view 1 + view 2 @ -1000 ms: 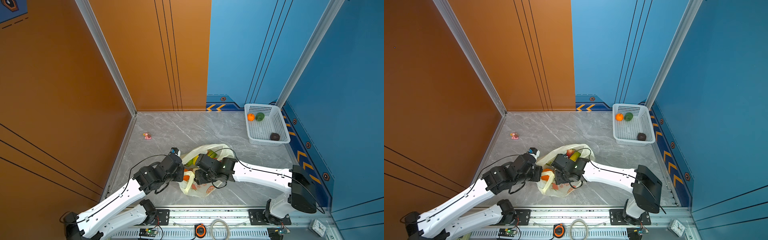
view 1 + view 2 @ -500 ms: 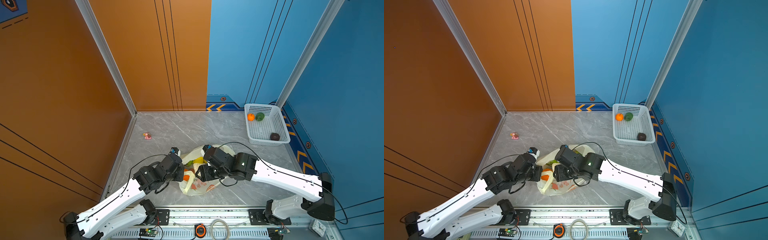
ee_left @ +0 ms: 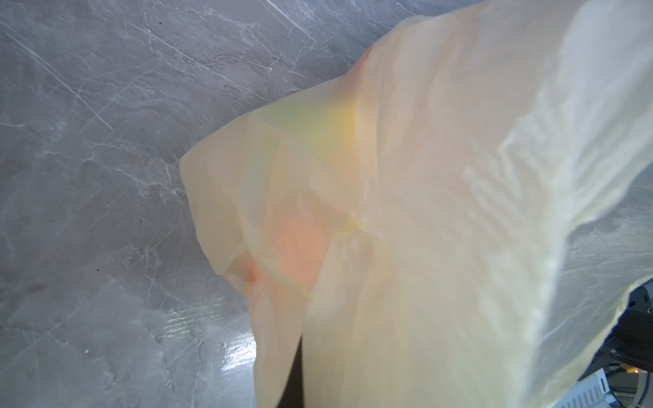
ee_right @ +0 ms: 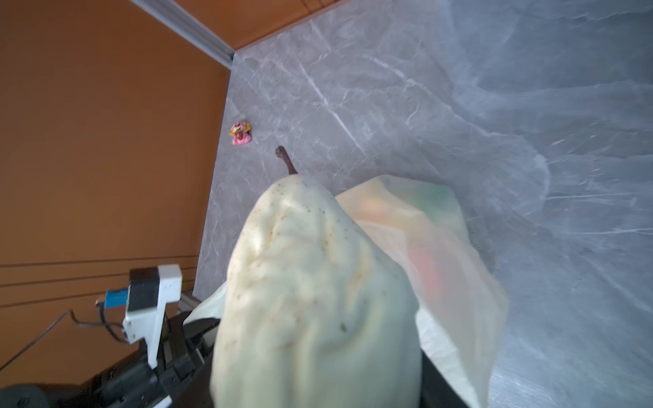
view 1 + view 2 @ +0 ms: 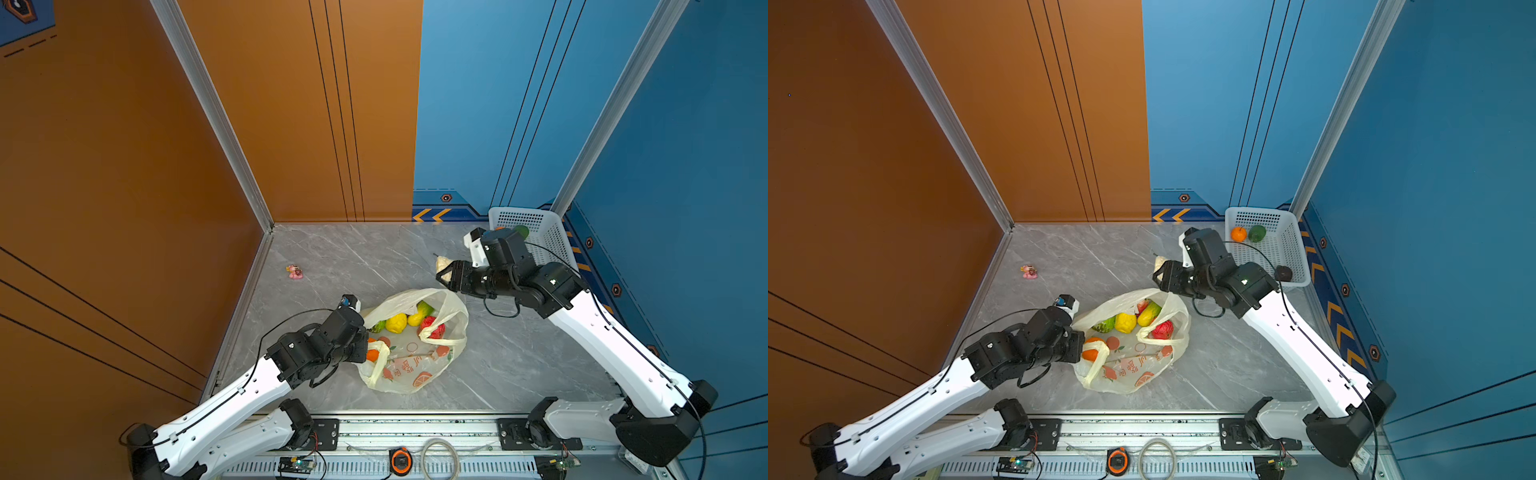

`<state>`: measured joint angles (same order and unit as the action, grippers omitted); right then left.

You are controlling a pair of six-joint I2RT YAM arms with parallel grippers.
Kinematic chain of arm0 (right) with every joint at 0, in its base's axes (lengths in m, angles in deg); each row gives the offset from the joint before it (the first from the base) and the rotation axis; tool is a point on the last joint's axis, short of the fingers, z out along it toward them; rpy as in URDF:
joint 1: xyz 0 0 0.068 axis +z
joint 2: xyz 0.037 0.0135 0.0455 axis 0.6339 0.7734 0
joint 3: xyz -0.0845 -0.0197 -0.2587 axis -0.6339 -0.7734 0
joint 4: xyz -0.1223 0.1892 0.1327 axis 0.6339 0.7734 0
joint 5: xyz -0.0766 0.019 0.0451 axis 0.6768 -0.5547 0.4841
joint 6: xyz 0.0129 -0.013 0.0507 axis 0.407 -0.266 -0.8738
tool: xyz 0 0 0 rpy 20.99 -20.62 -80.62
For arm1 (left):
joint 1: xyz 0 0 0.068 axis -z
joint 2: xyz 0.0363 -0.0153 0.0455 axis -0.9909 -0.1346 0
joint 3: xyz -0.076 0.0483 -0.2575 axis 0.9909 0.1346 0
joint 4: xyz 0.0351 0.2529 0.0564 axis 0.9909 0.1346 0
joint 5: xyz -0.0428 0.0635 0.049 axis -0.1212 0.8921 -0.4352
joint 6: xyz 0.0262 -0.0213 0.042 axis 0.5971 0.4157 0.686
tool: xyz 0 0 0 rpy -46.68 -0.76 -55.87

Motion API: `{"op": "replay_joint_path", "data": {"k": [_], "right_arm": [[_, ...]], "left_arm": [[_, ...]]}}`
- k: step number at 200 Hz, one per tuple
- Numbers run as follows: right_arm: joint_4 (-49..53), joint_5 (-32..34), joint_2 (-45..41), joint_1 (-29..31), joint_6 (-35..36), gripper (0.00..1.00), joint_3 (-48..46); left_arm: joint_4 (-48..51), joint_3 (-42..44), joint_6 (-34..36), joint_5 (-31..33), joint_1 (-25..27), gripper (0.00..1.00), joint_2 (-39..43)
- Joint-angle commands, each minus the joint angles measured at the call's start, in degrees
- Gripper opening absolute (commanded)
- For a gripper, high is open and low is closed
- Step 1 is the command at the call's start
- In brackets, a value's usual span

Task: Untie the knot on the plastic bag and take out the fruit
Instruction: 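Lift the pear out of the bag and carry it to the white basket, then lower the pear into the white basket and open the right gripper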

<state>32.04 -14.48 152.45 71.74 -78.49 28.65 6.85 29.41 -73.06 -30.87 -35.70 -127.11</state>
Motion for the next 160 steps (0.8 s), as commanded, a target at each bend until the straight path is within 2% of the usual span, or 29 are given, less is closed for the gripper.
{"op": "replay_joint_path", "data": {"k": [1, 39, 70, 100, 160], "right_arm": [[2.1, -2.6, -0.9, -8.8, 5.9, 0.46, 0.4], [-0.3, -4.6, 3.7, -25.9, 11.8, 0.46, -0.9], [-4.2, -2.1, 11.6, -34.0, 15.2, 0.45, -0.5], [-9.0, 1.2, 20.7, -38.4, 16.0, 0.45, 1.1], [-9.6, 5.0, 38.6, -40.0, 17.3, 0.47, 10.8]], "left_arm": [[-0.1, -1.6, -0.4, 1.6, 0.3, 0.0, 0.2], [-0.1, -1.5, -0.6, 1.5, 0.5, 0.0, 0.1], [-0.1, -1.5, -0.4, 1.2, 0.5, 0.0, -0.1], [-0.1, -1.6, -0.3, 1.1, 0.6, 0.0, -0.2], [-0.1, -1.8, -0.3, 1.5, 0.6, 0.0, -0.2]]}}
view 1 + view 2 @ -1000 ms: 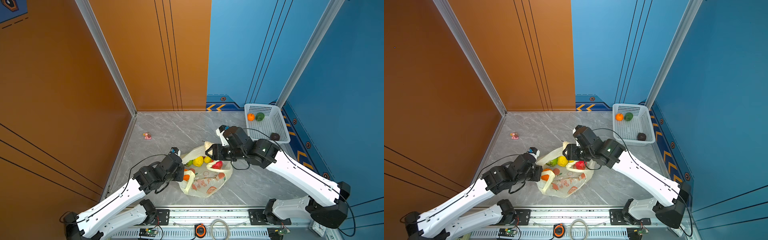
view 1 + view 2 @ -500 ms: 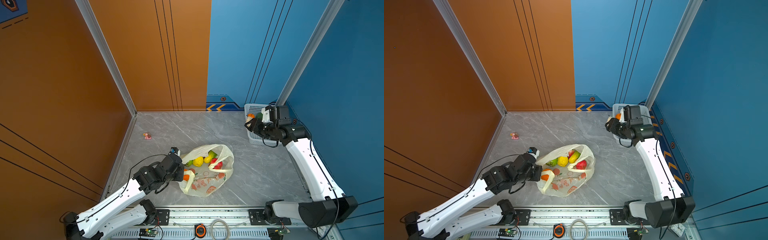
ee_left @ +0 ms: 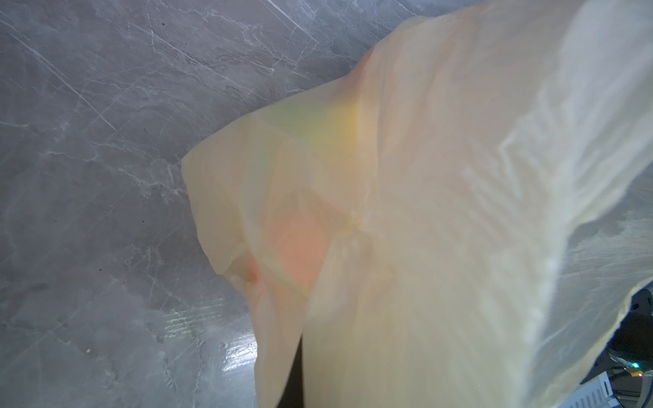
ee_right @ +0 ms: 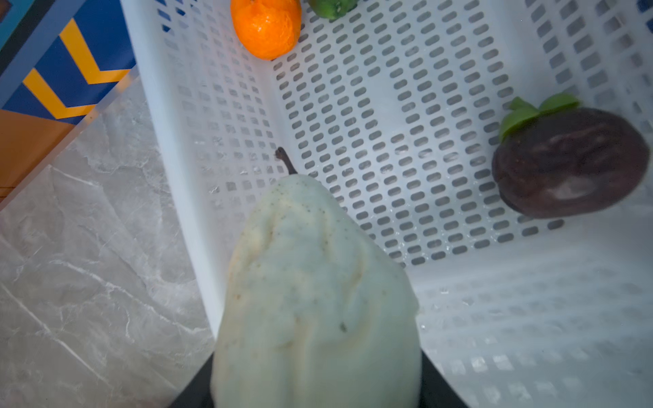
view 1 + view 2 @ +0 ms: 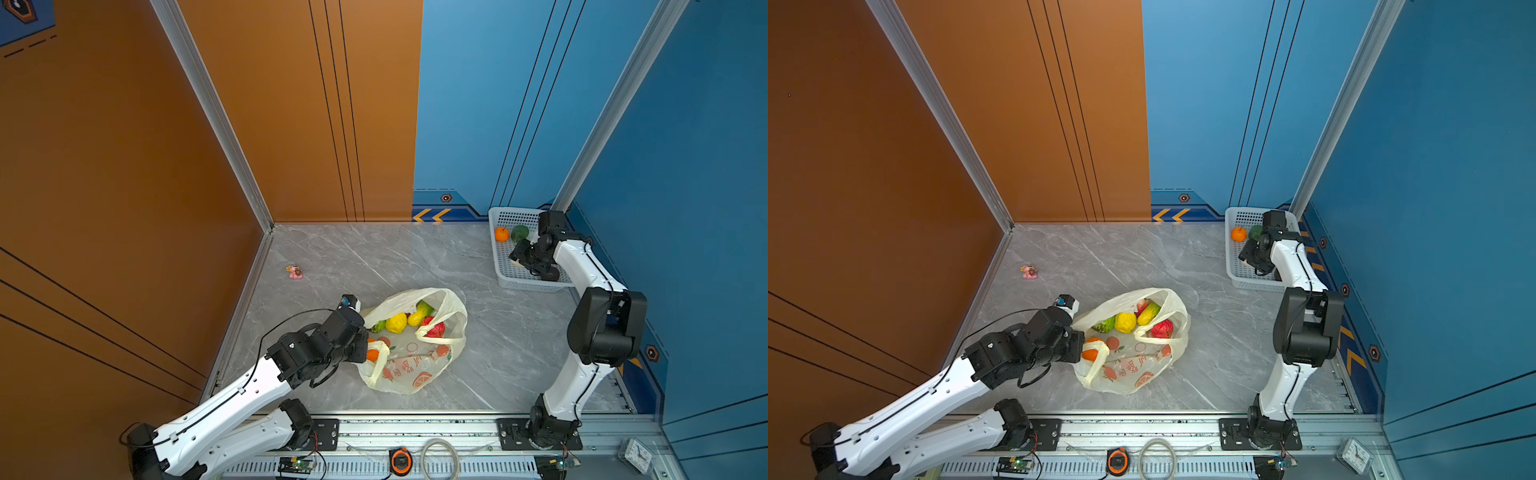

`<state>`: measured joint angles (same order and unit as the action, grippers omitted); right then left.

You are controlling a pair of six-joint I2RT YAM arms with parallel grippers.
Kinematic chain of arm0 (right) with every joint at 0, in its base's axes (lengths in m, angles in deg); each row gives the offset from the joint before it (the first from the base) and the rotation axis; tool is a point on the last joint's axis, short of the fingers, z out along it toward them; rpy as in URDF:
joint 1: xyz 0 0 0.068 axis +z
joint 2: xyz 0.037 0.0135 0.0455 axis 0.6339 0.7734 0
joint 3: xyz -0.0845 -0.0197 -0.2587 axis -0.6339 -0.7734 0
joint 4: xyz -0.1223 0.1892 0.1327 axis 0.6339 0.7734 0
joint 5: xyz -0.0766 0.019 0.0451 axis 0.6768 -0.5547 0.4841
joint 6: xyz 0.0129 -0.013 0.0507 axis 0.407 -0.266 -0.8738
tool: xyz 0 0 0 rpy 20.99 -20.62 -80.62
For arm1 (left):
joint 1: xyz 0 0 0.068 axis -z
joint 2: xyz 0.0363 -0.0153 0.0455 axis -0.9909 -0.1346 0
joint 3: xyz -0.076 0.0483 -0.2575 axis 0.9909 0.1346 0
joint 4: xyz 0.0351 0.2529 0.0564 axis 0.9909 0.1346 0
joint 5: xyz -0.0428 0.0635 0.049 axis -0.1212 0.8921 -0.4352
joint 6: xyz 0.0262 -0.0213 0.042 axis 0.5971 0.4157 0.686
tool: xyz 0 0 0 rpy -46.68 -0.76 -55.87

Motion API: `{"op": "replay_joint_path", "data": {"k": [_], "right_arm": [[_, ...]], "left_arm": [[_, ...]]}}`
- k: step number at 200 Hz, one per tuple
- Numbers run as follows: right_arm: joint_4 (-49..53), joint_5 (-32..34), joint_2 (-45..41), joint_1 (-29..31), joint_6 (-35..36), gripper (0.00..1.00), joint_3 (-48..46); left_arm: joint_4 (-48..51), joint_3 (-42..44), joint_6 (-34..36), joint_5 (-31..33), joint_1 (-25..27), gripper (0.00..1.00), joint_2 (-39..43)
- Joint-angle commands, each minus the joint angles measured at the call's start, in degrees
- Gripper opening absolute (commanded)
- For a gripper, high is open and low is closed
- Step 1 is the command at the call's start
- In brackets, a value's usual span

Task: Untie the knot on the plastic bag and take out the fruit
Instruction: 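Lower the pear into the white basket and open the right gripper, then move the right gripper back from the basket into the bag opening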

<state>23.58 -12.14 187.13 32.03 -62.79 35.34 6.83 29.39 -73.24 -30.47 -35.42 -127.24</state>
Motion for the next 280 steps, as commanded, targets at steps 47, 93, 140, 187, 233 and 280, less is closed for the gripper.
{"op": "replay_joint_path", "data": {"k": [47, 93, 140, 187, 233, 280], "right_arm": [[-0.3, 4.5, 8.5, -0.2, 1.5, 0.63, 4.0], [0.0, 6.2, 6.3, 0.1, 2.6, 0.81, 1.7], [2.1, 5.6, -0.9, 1.7, 3.8, 0.84, -0.2], [8.4, 0.8, -13.6, 6.9, 3.8, 0.84, -2.6], [15.5, -4.2, -25.7, 20.8, 0.5, 0.84, -3.5], [14.1, -1.7, -31.3, 40.0, -9.6, 0.84, -3.0]], "left_arm": [[-0.1, -2.4, -0.1, 1.7, 0.4, 0.0, -0.1], [-0.1, -2.4, 0.0, 1.4, 0.4, 0.0, -0.2], [-0.1, -2.2, 0.2, 1.2, 0.4, 0.0, -0.1], [-0.2, -2.6, 0.2, 1.5, 0.6, 0.0, -0.1], [-0.1, -3.2, 0.6, 1.8, 0.7, 0.0, -0.4], [-0.1, -3.2, 0.6, 1.5, 0.8, 0.0, -0.6]]}}
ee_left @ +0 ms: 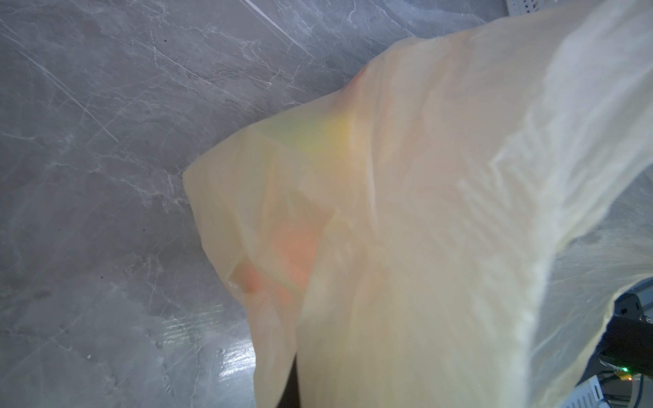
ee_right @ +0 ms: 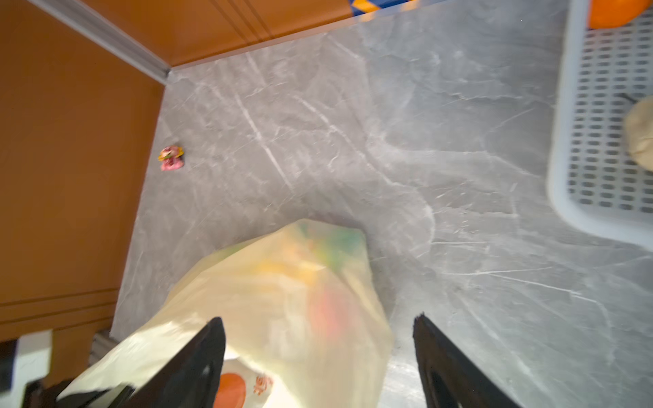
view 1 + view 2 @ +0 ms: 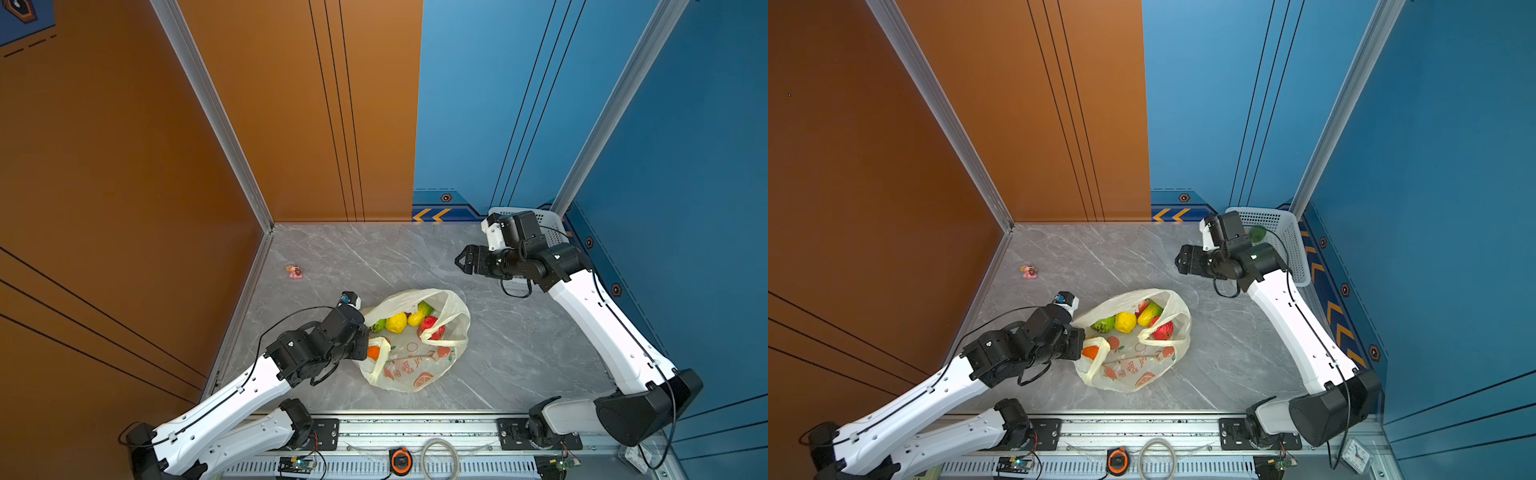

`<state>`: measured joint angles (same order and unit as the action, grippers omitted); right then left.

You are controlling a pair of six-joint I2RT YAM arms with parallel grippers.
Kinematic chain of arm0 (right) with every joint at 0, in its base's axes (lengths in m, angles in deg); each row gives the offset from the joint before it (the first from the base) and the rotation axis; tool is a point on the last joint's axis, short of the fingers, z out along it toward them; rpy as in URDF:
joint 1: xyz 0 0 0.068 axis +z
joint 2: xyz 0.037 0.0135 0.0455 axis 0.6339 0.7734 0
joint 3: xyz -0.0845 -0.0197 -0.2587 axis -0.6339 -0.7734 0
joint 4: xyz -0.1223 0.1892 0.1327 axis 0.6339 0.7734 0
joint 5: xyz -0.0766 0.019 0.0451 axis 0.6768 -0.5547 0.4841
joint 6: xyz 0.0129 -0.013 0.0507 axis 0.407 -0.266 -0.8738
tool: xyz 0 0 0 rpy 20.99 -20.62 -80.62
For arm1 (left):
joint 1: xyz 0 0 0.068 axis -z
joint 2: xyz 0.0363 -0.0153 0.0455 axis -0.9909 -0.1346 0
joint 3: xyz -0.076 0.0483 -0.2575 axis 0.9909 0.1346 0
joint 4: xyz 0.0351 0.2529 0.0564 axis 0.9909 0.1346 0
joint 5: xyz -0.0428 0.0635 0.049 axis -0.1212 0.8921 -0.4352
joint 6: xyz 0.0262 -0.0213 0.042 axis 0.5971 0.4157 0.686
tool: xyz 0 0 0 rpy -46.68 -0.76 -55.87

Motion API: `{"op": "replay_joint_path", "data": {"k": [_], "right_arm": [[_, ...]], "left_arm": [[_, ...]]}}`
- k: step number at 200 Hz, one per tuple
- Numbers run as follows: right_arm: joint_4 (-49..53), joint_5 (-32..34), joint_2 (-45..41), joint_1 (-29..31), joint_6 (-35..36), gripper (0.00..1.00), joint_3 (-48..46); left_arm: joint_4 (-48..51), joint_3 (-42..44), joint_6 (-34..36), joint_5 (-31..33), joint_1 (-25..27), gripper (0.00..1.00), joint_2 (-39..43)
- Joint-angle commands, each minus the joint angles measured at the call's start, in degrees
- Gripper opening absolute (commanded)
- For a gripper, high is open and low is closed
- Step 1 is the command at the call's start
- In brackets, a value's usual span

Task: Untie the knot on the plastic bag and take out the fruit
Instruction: 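Move the right gripper back from the basket into the bag opening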

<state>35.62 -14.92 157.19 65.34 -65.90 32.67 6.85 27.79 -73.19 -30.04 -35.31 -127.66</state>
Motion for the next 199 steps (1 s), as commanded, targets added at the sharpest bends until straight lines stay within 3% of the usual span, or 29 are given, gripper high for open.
{"op": "replay_joint_path", "data": {"k": [1, 39, 63, 142, 199], "right_arm": [[2.0, 1.2, -1.3, 7.1, -6.7, 0.84, -0.3], [-3.8, 2.7, 0.4, 20.9, -13.2, 0.83, -1.0], [-6.9, 3.4, 3.3, 26.2, -15.0, 0.81, -1.3], [-7.8, 10.1, 6.5, 33.2, -11.2, 0.76, -5.8], [-7.0, 21.5, 5.2, 39.5, -7.1, 0.75, -14.3]], "left_arm": [[-0.1, -1.6, 0.6, 1.1, 0.7, 0.0, -0.2], [-0.1, -1.8, 0.7, 1.2, 0.7, 0.0, 0.0], [-0.1, -1.8, 0.7, 1.1, 0.7, 0.0, 0.0], [0.0, -1.9, 0.3, 1.4, 0.8, 0.0, 0.4], [0.0, -2.1, 0.4, 1.4, 0.6, 0.0, 0.3]]}}
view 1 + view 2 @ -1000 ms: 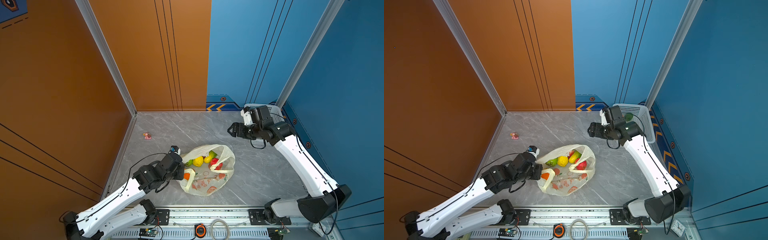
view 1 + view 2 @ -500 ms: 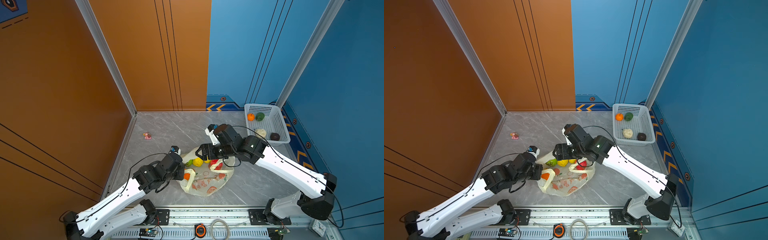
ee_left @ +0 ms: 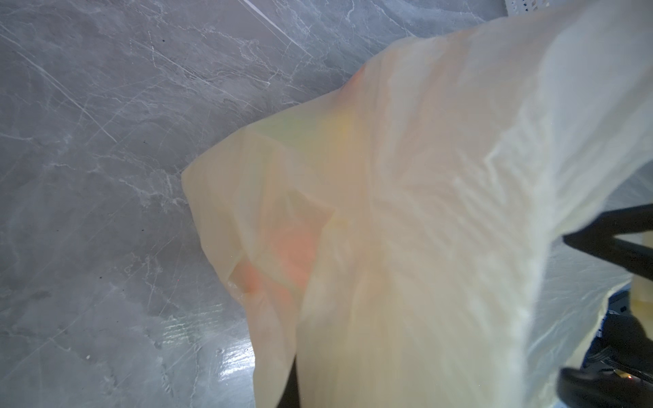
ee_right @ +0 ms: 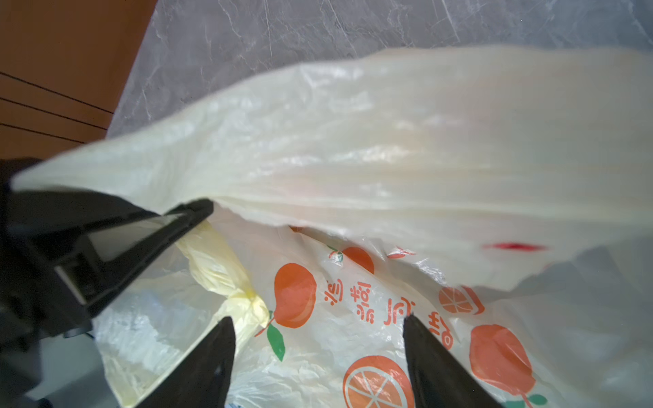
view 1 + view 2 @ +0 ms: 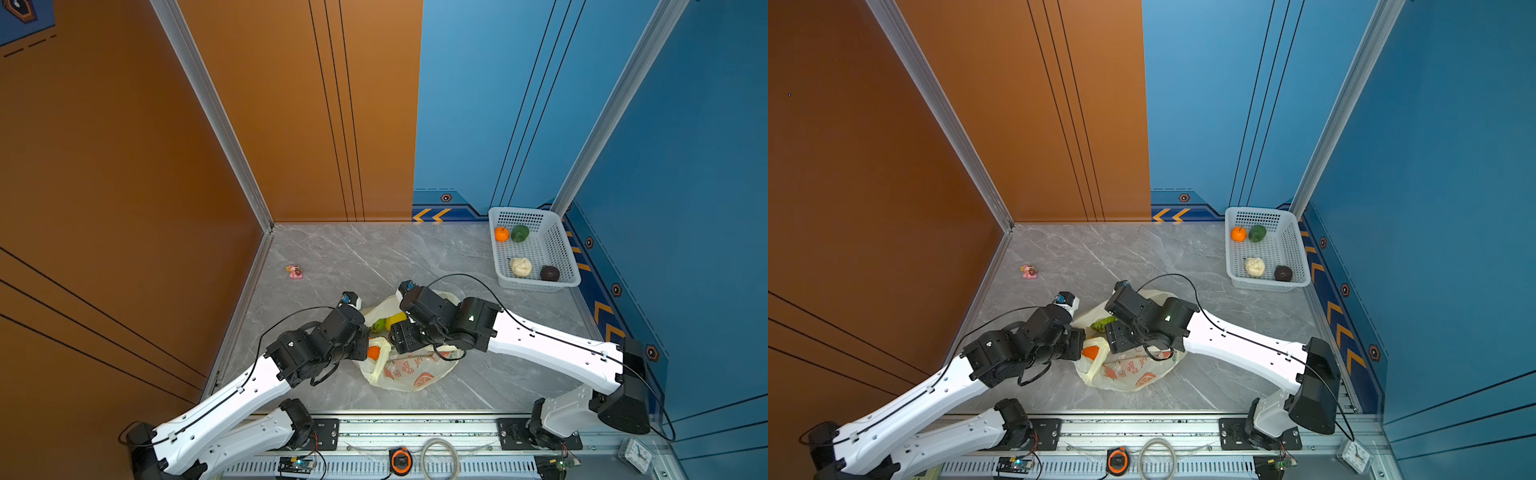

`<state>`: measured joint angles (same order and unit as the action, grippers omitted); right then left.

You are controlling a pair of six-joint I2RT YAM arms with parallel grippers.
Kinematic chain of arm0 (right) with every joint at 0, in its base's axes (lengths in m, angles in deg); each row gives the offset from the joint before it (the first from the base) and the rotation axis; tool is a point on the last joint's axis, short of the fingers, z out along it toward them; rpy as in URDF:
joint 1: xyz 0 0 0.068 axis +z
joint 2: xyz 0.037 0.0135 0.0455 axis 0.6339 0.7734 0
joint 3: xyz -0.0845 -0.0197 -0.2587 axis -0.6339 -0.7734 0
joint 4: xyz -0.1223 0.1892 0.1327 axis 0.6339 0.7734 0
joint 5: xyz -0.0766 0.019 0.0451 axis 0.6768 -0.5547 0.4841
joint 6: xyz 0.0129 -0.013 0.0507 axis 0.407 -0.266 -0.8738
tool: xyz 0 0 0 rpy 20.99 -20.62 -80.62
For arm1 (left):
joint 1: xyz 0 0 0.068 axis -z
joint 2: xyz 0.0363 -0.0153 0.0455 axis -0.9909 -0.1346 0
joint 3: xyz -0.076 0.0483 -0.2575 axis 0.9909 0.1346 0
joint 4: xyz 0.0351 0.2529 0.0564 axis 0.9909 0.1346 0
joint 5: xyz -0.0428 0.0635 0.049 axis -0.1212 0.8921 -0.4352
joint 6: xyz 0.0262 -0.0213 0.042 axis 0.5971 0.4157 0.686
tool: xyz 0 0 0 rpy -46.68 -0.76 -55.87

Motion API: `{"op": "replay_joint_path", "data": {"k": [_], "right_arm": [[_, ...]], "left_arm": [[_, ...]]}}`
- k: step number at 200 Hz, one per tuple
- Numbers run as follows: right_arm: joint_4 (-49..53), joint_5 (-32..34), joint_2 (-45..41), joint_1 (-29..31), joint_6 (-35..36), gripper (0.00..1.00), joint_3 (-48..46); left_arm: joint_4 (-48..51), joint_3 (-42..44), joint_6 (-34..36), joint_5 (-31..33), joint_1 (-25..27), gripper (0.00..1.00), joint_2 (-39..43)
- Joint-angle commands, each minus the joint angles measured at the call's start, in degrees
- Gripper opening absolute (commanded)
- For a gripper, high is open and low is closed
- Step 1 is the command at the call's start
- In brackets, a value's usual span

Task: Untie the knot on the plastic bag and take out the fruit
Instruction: 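Move the right gripper back from the basket into the bag opening, then grasp the red apple inside the bag with the right gripper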

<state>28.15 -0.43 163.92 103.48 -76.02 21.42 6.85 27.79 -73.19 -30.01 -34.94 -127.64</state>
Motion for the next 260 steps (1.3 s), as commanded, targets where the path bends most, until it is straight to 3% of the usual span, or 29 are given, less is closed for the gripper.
{"op": "replay_joint_path", "data": {"k": [1, 49, 116, 148, 196, 260], "right_arm": [[0.5, 7.2, -1.5, 1.4, 3.1, 0.75, -3.2], [0.9, 11.0, -1.8, 5.0, 6.0, 0.74, -8.9], [-0.7, 9.9, 2.7, 6.5, 8.3, 0.74, -11.1], [-2.7, 5.7, 6.9, 4.9, 7.6, 0.74, -11.3], [-4.4, 5.1, 11.0, 0.5, 5.3, 0.75, -8.7], [0.6, 18.0, 13.2, -2.2, -1.1, 0.8, -5.0]], "left_arm": [[0.0, -2.1, 0.4, 1.5, 0.3, 0.0, 0.2], [0.2, -2.5, 0.6, 1.3, 0.0, 0.0, 0.1], [0.2, -3.1, 0.8, 1.2, 0.0, 0.0, 0.0], [0.2, -3.4, 0.8, 1.0, 0.0, 0.0, -0.1], [0.2, -3.1, 0.8, 0.2, 0.0, 0.0, 0.2], [0.0, -2.8, 1.1, -0.7, 0.8, 0.0, 0.0]]}}
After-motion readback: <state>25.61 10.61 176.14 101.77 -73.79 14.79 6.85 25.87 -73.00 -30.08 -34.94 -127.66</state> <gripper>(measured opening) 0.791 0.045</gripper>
